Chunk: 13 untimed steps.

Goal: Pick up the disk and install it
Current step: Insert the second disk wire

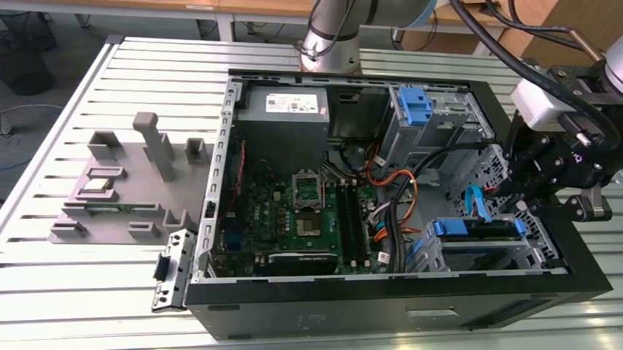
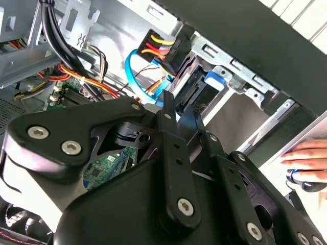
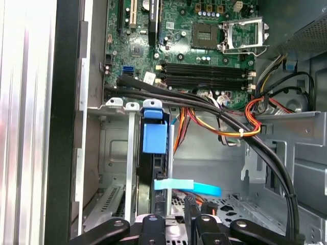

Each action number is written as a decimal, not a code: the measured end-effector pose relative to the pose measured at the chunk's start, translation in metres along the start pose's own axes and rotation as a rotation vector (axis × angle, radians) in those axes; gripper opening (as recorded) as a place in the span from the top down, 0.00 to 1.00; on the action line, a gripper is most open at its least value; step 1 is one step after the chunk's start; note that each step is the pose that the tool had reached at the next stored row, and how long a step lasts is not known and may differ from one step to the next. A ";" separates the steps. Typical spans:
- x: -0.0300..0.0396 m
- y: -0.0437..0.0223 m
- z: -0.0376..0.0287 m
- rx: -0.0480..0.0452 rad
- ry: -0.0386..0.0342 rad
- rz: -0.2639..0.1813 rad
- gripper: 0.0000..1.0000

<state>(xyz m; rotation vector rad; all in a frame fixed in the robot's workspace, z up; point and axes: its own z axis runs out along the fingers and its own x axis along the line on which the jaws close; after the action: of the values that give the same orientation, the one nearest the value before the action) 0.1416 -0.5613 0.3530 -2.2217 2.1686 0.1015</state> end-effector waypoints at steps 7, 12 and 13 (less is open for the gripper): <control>0.0000 -0.0011 0.0001 0.0000 -0.0001 0.000 0.71; -0.0002 -0.0010 -0.0030 0.0000 -0.0001 0.000 0.71; -0.0003 -0.0010 -0.0040 0.0000 0.0000 0.000 0.71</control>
<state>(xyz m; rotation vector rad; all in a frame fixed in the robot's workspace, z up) 0.1427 -0.5613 0.3569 -2.2216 2.1686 0.1015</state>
